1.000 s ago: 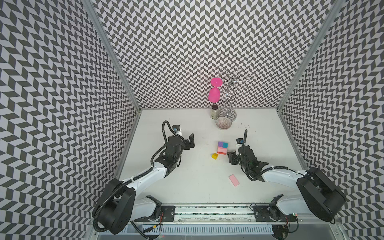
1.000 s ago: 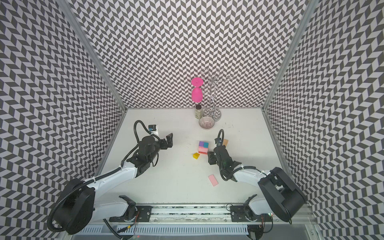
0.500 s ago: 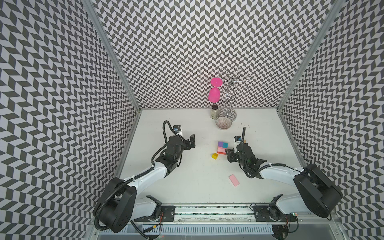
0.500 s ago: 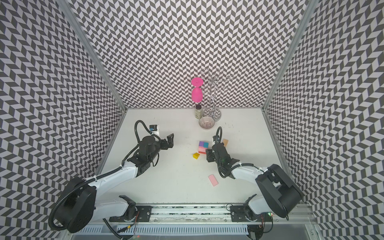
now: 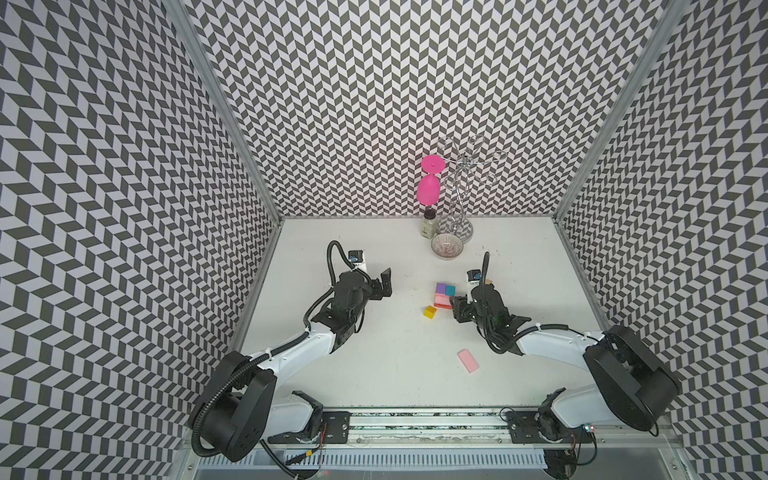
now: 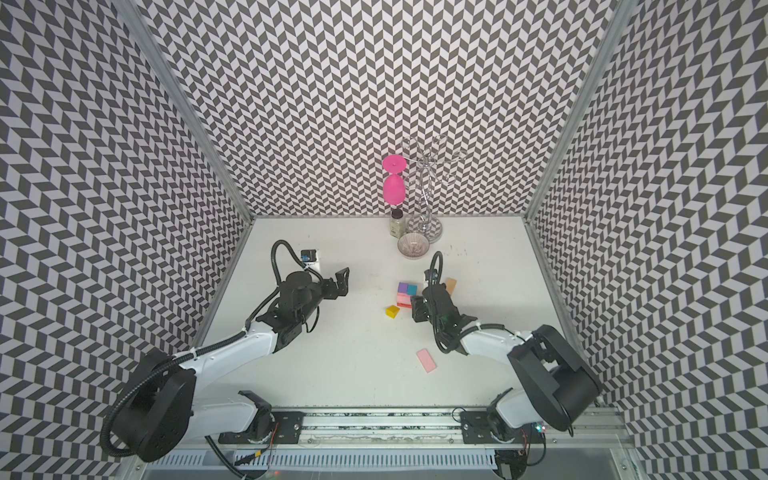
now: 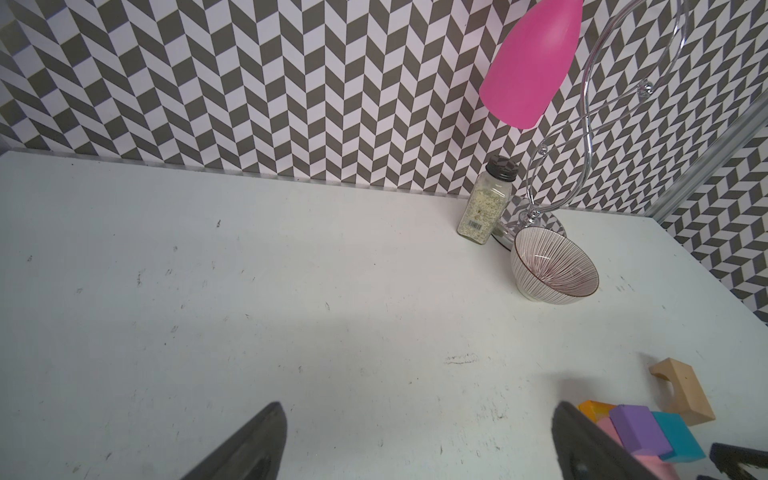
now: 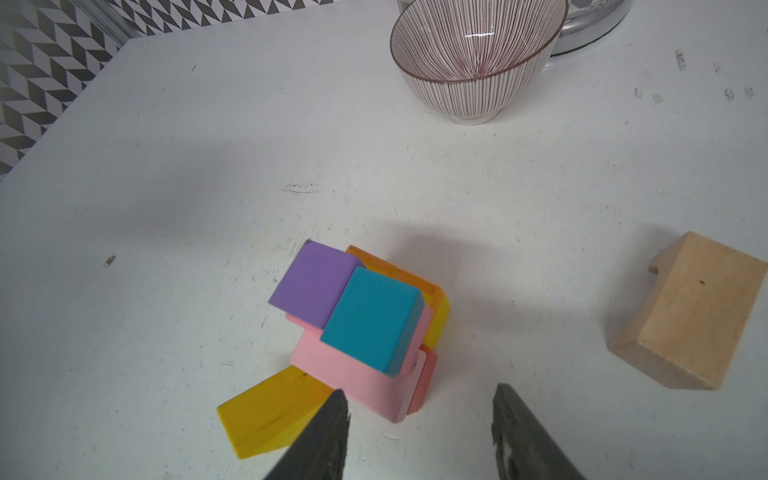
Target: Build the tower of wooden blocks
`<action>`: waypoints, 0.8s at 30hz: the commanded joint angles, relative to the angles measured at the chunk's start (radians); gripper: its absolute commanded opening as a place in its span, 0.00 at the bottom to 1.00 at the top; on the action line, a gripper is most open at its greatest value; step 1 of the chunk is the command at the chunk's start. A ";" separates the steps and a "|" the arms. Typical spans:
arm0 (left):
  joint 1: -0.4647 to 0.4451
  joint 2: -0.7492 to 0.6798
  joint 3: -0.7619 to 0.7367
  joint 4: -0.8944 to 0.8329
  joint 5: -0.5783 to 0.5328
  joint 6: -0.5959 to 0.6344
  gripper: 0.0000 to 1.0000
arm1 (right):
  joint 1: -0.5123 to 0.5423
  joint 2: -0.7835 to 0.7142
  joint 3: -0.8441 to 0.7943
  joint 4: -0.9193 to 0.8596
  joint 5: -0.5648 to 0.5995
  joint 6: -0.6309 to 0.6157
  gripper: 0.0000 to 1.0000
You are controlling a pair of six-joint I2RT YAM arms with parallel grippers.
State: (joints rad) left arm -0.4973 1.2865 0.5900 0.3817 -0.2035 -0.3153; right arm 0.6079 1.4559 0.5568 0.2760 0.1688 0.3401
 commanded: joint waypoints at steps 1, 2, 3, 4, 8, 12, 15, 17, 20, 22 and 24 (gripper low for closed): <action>-0.003 0.005 0.030 0.023 0.011 -0.016 1.00 | 0.006 0.016 0.028 0.032 0.025 -0.009 0.55; -0.002 0.004 0.030 0.023 0.013 -0.018 1.00 | 0.006 0.020 0.031 0.033 0.027 -0.009 0.55; -0.003 0.003 0.030 0.023 0.013 -0.017 1.00 | 0.006 0.022 0.032 0.031 0.027 -0.007 0.54; -0.002 0.002 0.029 0.023 0.013 -0.018 1.00 | 0.006 0.027 0.036 0.028 0.028 -0.006 0.54; -0.002 0.003 0.028 0.025 0.014 -0.018 1.00 | 0.006 0.035 0.041 0.027 0.031 -0.004 0.54; -0.002 0.004 0.028 0.025 0.016 -0.016 1.00 | 0.006 0.037 0.044 0.026 0.030 -0.002 0.54; -0.002 0.005 0.027 0.025 0.017 -0.016 1.00 | 0.006 0.038 0.049 0.023 0.036 -0.001 0.54; -0.002 0.004 0.026 0.025 0.018 -0.016 1.00 | 0.006 0.041 0.049 0.023 0.037 -0.001 0.54; -0.002 0.002 0.024 0.025 0.018 -0.016 1.00 | 0.006 0.048 0.055 0.021 0.038 0.002 0.54; -0.002 0.002 0.024 0.025 0.018 -0.016 1.00 | 0.006 0.052 0.057 0.022 0.039 0.004 0.54; -0.002 0.001 0.025 0.024 0.019 -0.016 1.00 | 0.006 0.054 0.058 0.020 0.041 0.004 0.54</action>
State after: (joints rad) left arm -0.4973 1.2865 0.5903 0.3817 -0.1902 -0.3157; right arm 0.6079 1.4986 0.5911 0.2699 0.1909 0.3412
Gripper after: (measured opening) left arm 0.998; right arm 0.536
